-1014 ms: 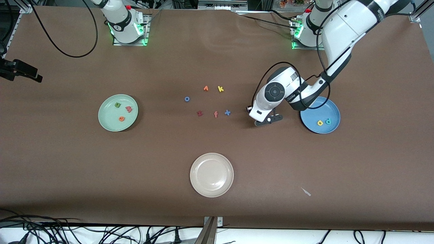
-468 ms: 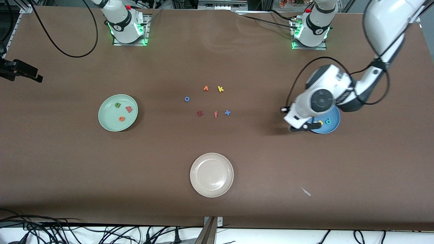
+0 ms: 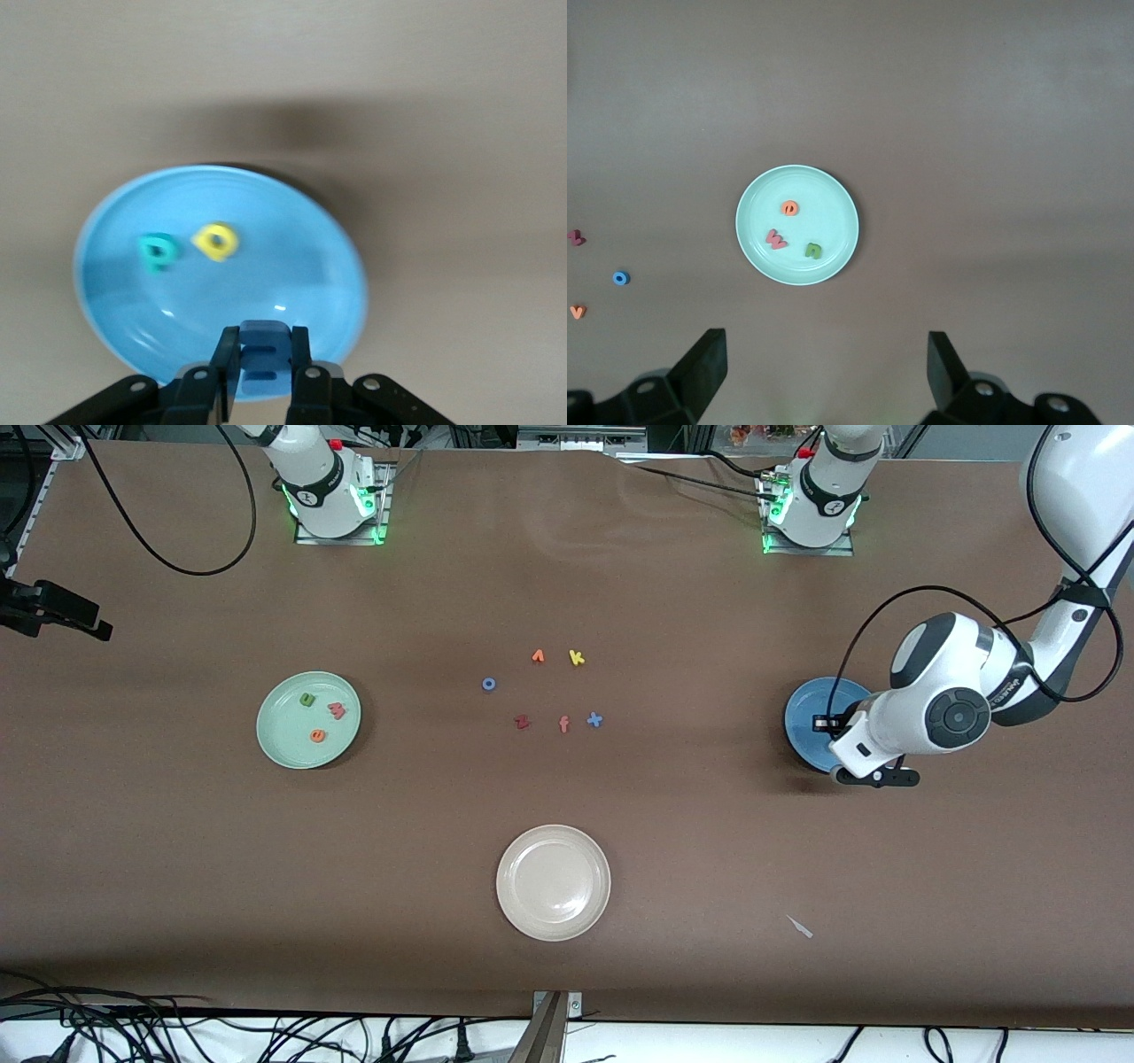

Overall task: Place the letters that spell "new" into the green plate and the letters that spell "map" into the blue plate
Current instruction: 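Carry the blue letter to the blue plate and open the left gripper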

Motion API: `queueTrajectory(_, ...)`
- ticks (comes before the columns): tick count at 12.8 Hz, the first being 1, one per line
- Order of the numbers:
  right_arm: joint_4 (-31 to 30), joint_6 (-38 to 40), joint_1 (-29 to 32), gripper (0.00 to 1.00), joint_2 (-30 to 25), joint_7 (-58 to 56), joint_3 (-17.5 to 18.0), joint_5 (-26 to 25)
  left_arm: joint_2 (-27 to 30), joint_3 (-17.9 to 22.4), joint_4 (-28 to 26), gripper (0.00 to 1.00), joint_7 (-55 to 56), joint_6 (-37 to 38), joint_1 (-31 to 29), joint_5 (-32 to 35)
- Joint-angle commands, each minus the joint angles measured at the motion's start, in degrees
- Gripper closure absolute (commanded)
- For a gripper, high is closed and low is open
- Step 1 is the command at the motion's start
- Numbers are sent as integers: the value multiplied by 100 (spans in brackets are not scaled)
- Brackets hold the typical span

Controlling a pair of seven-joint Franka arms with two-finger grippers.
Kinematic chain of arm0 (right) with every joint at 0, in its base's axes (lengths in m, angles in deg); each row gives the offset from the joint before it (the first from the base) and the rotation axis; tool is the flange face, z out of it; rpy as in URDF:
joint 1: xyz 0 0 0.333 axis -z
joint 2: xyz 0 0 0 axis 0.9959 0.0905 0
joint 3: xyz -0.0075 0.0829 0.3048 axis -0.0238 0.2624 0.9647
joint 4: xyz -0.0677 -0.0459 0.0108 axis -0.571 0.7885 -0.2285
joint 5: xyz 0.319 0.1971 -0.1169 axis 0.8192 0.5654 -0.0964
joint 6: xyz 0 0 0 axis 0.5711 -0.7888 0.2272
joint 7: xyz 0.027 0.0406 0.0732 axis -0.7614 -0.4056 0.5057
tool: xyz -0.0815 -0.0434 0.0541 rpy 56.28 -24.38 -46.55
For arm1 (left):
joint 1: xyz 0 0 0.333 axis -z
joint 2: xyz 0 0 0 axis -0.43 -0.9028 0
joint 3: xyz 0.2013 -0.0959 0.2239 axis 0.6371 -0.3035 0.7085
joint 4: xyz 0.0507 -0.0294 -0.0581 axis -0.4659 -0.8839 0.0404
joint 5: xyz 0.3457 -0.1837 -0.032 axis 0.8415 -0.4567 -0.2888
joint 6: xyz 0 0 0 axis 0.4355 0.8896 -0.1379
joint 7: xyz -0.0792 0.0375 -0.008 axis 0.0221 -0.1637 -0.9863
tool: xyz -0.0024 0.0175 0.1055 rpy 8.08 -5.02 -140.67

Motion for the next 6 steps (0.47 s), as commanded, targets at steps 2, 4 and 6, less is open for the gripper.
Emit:
queueTrajectory(2, 99, 48, 15, 0, 31, -45, -11, 102, -467, 142, 5, 80, -117, -139, -24, 636)
queueTrajectory(4, 99, 48, 15, 0, 31, -45, -11, 102, -459, 134, 66, 40, -117, -166, -24, 584)
queueTrajectory(6, 99, 57, 15, 0, 31, -45, -11, 102, -433, 108, 329, 1, -152, -122, -16, 548)
